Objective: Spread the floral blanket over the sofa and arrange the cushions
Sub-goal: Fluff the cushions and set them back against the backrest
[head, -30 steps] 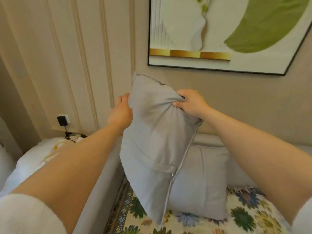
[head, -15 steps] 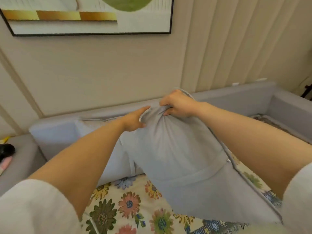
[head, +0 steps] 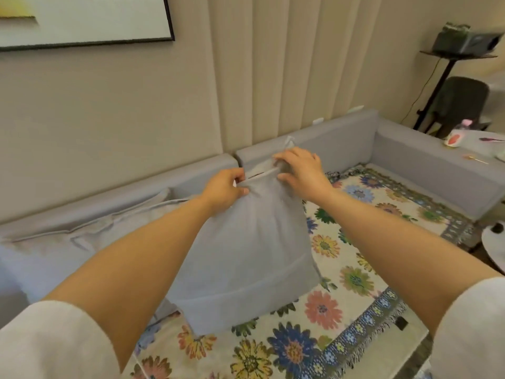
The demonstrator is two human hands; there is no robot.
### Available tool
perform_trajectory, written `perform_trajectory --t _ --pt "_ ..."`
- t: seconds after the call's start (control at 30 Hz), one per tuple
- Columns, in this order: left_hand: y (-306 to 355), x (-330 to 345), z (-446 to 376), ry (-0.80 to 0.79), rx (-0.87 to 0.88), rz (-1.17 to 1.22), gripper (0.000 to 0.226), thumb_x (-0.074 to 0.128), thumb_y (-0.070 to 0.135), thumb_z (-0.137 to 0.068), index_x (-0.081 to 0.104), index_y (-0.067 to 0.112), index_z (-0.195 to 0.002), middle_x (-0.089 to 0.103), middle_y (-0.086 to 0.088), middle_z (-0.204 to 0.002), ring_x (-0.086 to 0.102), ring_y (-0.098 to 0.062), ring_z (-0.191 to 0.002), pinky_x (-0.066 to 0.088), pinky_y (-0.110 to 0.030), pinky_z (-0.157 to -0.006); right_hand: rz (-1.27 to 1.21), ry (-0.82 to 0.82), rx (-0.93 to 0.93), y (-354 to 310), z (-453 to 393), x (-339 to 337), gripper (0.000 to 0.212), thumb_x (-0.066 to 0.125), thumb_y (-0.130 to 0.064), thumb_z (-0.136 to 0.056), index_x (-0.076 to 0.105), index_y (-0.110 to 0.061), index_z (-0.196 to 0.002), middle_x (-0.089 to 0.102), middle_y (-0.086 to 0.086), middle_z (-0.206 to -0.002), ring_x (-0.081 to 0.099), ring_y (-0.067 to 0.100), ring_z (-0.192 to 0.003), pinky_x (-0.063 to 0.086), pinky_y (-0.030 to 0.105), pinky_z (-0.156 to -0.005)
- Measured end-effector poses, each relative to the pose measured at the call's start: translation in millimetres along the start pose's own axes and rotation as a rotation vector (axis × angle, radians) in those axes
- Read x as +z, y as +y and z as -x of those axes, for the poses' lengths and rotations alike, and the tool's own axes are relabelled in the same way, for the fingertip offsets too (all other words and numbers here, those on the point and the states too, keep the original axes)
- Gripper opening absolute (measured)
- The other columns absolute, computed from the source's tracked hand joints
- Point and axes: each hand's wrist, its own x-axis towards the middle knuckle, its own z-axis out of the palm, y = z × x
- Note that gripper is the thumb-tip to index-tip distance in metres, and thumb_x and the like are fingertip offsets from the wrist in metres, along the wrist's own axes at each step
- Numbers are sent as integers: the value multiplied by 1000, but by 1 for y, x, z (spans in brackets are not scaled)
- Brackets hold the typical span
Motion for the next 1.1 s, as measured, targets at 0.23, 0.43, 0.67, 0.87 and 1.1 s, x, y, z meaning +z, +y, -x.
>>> perform_trajectory --t 0.23,0.43,0.67,0.87,1.1 --pt "31 35 -80 122 -226 124 40 59 4 -88 36 20 -59 40 -3 -56 45 -8 -38 39 -21 -43 -399 -349 365 152 -29 34 107 75 -30 -77 0 -20 -151 8 3 -160 11 27 -148 20 51 -118" --pt "29 26 -96 171 -340 252 38 58 -4 -88 38 15 -61 39 -5 -62 41 -14 -54 43 -6 -39 -554 -698 423 204 -85 37 108 75 -20 -78 -5 -31 -150 10 -1 -159 38 31 -131 50 40 -81" --pt "1 31 -122 211 -400 448 37 57 -8 -87 43 13 -61 56 10 -42 52 3 -37 47 -12 -44 -526 -867 376 204 -128 54 52 66 -25 -86 48 -11 -133 61 0 -101 56 11 -69 52 19 -48" --pt "-39 33 -143 227 -592 294 38 60 -4 -86 41 13 -59 48 -8 -58 52 -6 -37 44 -15 -40 -537 -765 355 194 -123 109 16 61 -17 -89 55 -9 -102 56 8 -91 51 9 -61 47 13 -33" --pt "-28 58 -198 87 -657 396 61 60 0 -88 31 17 -139 49 -15 -102 50 -26 -86 47 -29 -55 -53 -812 115 220 -179 79 16 60 -28 -89 52 -16 -82 54 -1 -72 58 21 -53 45 19 -39"
